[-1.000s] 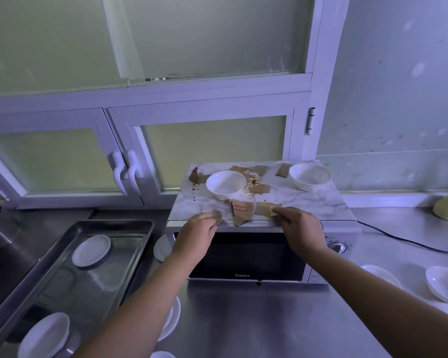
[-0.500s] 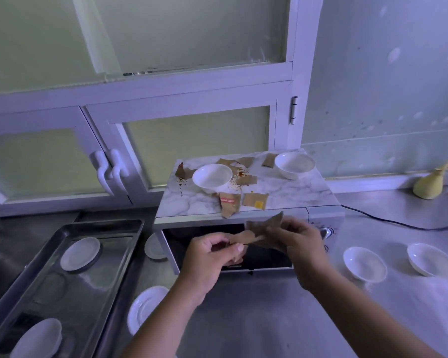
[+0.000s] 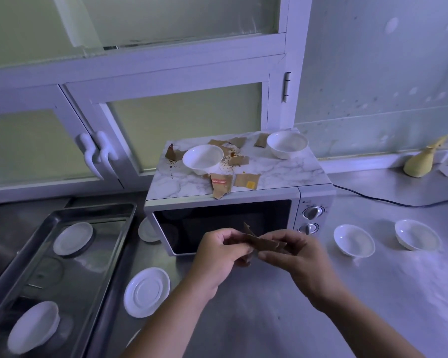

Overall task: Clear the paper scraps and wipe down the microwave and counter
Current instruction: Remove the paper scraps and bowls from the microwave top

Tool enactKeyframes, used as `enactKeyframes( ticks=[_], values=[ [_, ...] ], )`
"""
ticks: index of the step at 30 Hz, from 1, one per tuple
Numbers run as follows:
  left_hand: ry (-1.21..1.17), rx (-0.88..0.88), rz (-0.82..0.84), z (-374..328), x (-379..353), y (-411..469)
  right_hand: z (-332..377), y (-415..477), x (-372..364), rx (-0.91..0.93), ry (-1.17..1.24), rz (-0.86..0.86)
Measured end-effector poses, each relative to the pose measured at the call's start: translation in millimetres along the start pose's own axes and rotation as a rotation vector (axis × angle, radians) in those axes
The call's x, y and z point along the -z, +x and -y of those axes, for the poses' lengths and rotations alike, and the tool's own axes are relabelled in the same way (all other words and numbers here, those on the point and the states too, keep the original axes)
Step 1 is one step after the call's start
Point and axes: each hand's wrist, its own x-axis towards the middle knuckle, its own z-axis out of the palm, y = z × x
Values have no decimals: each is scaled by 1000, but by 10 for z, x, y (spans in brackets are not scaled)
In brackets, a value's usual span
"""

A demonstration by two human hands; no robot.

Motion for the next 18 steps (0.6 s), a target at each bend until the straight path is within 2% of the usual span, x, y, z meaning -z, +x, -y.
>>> enactKeyframes(
  ticks=[5, 8, 11, 14, 18],
  values=[
    [-121, 79, -70, 46, -137, -20, -131, -82, -81, 77, -207, -200],
    [-192, 147, -107, 82, -228, -46, -190, -115, -108, 95, -238, -229],
    [-301, 216, -118, 130, -264, -64, -226, -137, -95, 127, -369, -229],
    [-315, 244, -73, 160, -262, -104, -243, -182, -73, 187, -529, -221],
    [-243, 199, 8, 101, -272, -145, -261, -231, -60, 323, -655, -280]
  ],
)
